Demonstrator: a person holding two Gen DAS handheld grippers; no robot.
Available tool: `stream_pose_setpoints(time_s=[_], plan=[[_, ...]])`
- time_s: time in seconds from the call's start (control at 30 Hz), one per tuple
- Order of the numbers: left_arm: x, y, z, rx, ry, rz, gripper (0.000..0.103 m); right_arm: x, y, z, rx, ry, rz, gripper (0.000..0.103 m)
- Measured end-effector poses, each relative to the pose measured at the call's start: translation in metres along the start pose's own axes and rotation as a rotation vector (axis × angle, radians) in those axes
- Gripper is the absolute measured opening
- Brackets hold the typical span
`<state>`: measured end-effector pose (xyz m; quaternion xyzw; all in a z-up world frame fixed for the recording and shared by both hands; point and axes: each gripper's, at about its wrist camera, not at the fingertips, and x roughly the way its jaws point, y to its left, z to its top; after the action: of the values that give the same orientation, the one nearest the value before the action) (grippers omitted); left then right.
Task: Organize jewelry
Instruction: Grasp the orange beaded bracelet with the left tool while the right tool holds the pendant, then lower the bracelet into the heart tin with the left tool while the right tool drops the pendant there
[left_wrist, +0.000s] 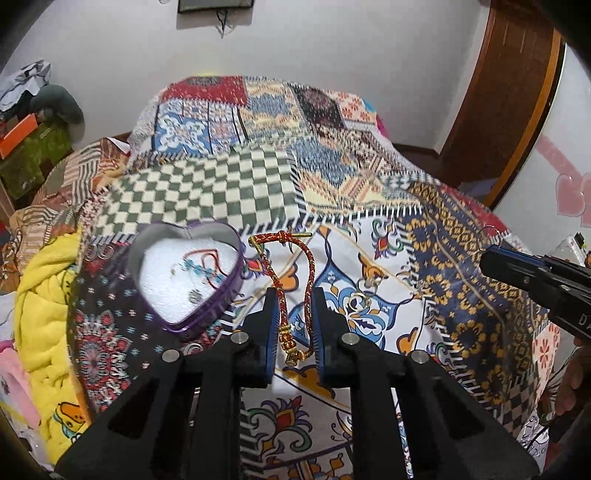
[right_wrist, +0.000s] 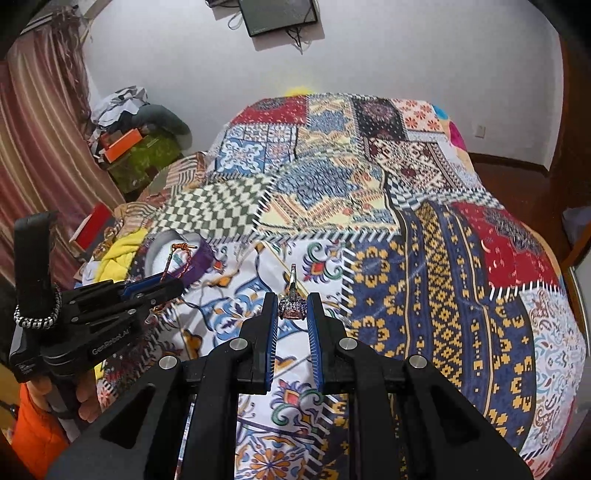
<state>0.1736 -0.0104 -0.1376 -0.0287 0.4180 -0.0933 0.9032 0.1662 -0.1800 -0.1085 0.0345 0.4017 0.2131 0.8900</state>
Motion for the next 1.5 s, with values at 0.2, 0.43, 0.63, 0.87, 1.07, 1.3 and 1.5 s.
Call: stream_pose_setpoints(time_s=[0.2,0.43,0.63,0.87,1.07,1.3,1.5], plan=[[-0.026,0.006,0.005,-0.007,-0.065,0.013,0.016,-0.008,0.018,0.013,-0.029,-0.046,0.014,0.014],[-0.050,0.019,0.014,-0.024,-0.136,0.029,0.016,-0.008,0.043,0.030,-0.077,-0.086,0.045,0.014],[-0.061,0.036,0.019,-0.046,-0.172,0.053,0.016,0.000,0.064,0.043,-0.107,-0.101,0.079,0.014],[-0.068,0.064,0.025,-0.087,-0.205,0.092,0.016,0.016,0.085,0.059,-0.145,-0.107,0.119,0.014],[-0.066,0.085,0.028,-0.114,-0.217,0.115,0.016,0.037,0.101,0.066,-0.172,-0.088,0.147,0.014],[-0.045,0.095,0.026,-0.133,-0.182,0.089,0.015,0.068,0.114,0.063,-0.201,-0.028,0.166,0.014],[-0.013,0.095,0.018,-0.142,-0.113,0.060,0.016,0.099,0.114,0.058,-0.200,0.047,0.170,0.014]])
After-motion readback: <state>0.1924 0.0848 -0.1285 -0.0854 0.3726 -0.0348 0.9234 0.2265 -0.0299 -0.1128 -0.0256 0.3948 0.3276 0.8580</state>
